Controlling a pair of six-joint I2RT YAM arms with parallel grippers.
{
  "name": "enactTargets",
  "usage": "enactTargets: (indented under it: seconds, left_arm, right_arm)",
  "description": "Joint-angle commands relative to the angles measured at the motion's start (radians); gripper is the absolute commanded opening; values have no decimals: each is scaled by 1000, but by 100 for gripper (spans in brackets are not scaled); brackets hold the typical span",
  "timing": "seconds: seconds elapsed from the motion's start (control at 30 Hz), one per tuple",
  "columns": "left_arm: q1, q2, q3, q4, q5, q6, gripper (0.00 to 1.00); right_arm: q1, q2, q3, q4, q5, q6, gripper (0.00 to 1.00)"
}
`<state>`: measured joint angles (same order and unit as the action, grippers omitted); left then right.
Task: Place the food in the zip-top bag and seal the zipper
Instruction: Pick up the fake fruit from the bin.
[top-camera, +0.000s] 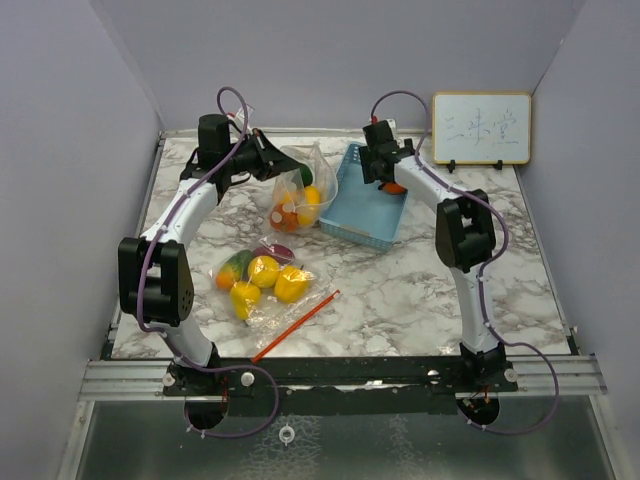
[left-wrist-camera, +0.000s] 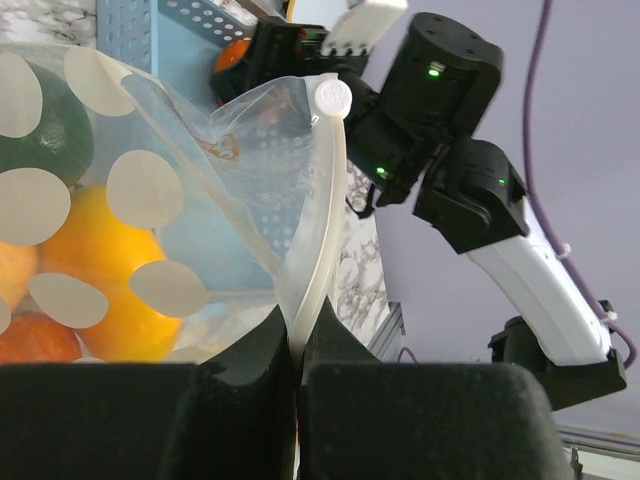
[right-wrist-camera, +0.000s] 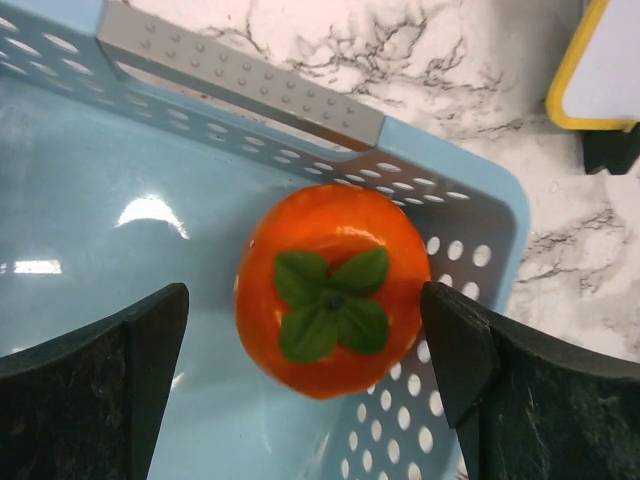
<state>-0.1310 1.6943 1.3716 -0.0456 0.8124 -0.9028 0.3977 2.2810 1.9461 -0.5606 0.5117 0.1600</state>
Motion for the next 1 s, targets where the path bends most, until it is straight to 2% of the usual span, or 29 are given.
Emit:
enactTargets:
  seconds: [0.0, 0.1, 0.2, 0.33, 0.4, 0.5, 0.6, 0.73, 0.83, 0.97]
  left_arm:
    - [1, -19, -6, 23, 58, 11, 0]
    - [1, -15, -9, 26, 62, 10, 0]
    - [1, -9, -9, 28, 66, 10, 0]
    - [1, -4, -12, 30, 66, 10, 0]
    - [1, -4, -13, 30, 62, 8, 0]
    - [1, -4, -13, 23, 55, 9, 0]
    - [1, -4, -13, 14, 47, 10, 0]
    - [1, -4, -13, 1, 38, 19, 0]
    - [1, -4, -8, -15, 26, 30, 0]
    - [0, -4, -9, -26, 15, 38, 0]
  right_arm:
    - [-14, 75, 18, 63, 33, 9, 100]
    - [-15, 89, 3, 85, 70, 13, 100]
    - [-16, 71, -49, 135, 84, 3, 89]
    - [-14, 8, -111, 198, 58, -8, 58]
    - [-16, -33, -141, 216, 22, -19, 45]
    - [-15, -116, -178, 201, -68, -15, 33]
    - [-15, -253, -228, 191, -222, -9, 32]
    - [-12, -436, -300, 251, -618, 7, 32]
    - [8, -518, -306, 290, -831, 92, 32]
    - [106, -555, -279, 344, -897, 137, 35]
